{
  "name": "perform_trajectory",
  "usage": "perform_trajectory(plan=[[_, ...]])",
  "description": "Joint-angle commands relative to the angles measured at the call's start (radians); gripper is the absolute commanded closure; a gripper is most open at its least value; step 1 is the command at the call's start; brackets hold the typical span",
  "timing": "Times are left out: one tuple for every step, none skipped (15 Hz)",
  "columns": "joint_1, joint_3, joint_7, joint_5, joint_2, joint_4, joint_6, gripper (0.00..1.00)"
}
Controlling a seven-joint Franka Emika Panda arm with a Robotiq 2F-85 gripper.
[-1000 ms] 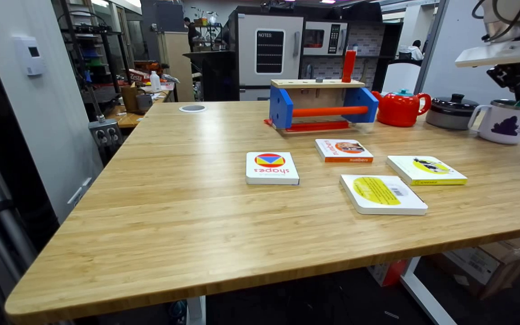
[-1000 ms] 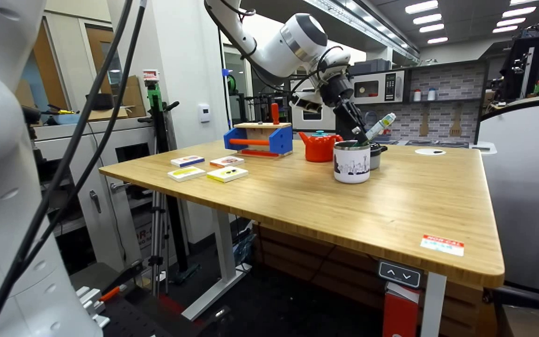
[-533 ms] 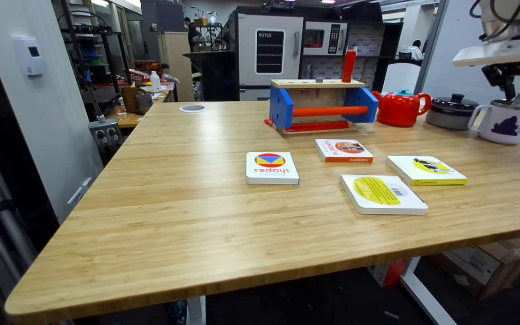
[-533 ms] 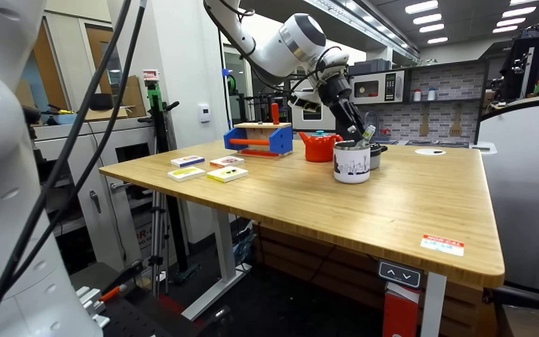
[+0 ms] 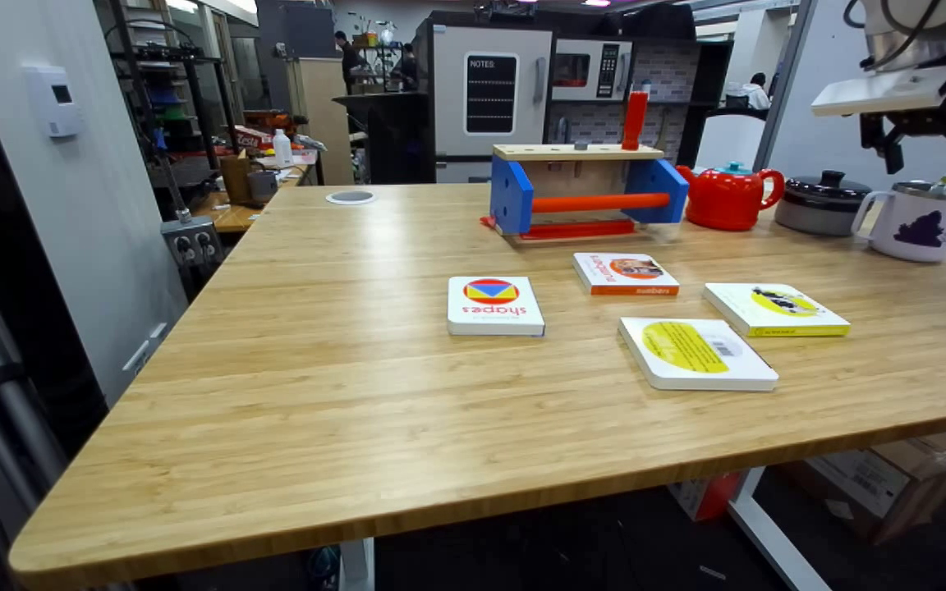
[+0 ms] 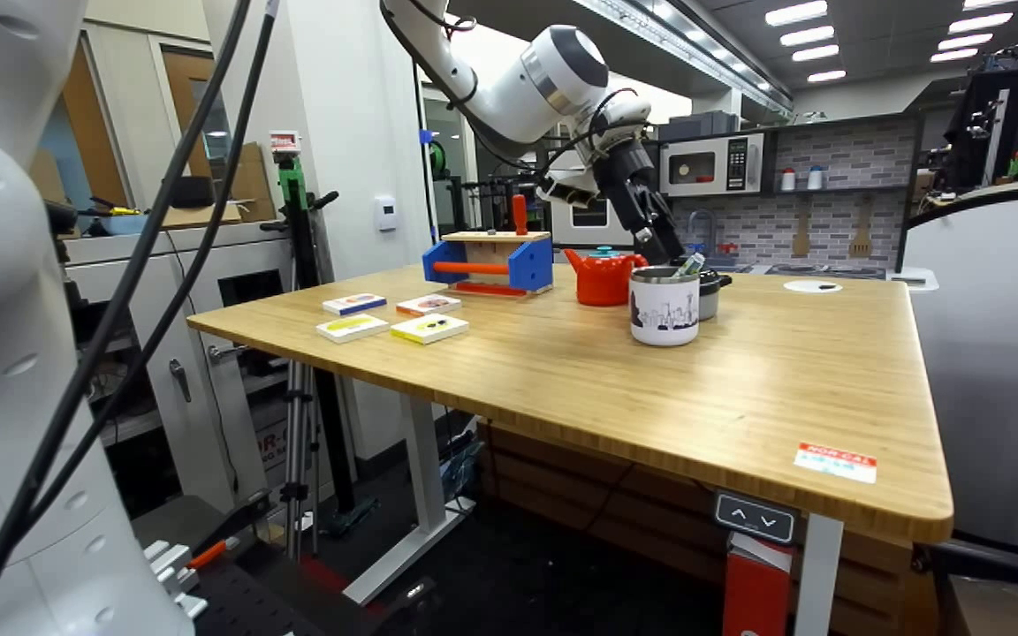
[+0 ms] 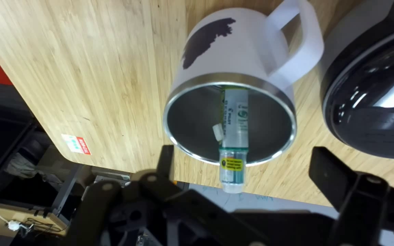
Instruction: Put the green marker inside the white thermos
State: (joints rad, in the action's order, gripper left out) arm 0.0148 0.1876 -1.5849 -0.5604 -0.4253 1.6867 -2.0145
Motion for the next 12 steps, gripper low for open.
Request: perform_trajectory(plan=[[-0.001, -0.005, 0.038, 0.024, 0.012, -0.001, -0.012, 0.00], [-0.004, -0.009, 0.048, 0.024, 0.024, 0.009, -0.018, 0.00], [-0.009, -0.013, 0.064, 0.019, 0.037, 0.021, -0.024, 0.00], [-0.015, -0.018, 0.075, 0.016, 0.056, 0.038, -0.033, 0.00], [-0.017, -0.029, 0.096, 0.028, 0.077, 0.054, -0.042, 0.13], [-0.020, -0.039, 0.116, 0.038, 0.100, 0.070, -0.044, 0.28], [-0.024, -0.048, 0.130, 0.051, 0.124, 0.088, -0.048, 0.34], [-0.026, -0.060, 0.153, 0.077, 0.155, 0.113, -0.053, 0.42], [-0.026, -0.072, 0.178, 0.107, 0.189, 0.144, -0.056, 0.47], [-0.027, -0.083, 0.204, 0.136, 0.220, 0.175, -0.054, 0.56], [-0.028, -0.092, 0.225, 0.162, 0.254, 0.212, -0.054, 0.61], [-0.028, -0.102, 0.253, 0.190, 0.291, 0.256, -0.051, 0.70]])
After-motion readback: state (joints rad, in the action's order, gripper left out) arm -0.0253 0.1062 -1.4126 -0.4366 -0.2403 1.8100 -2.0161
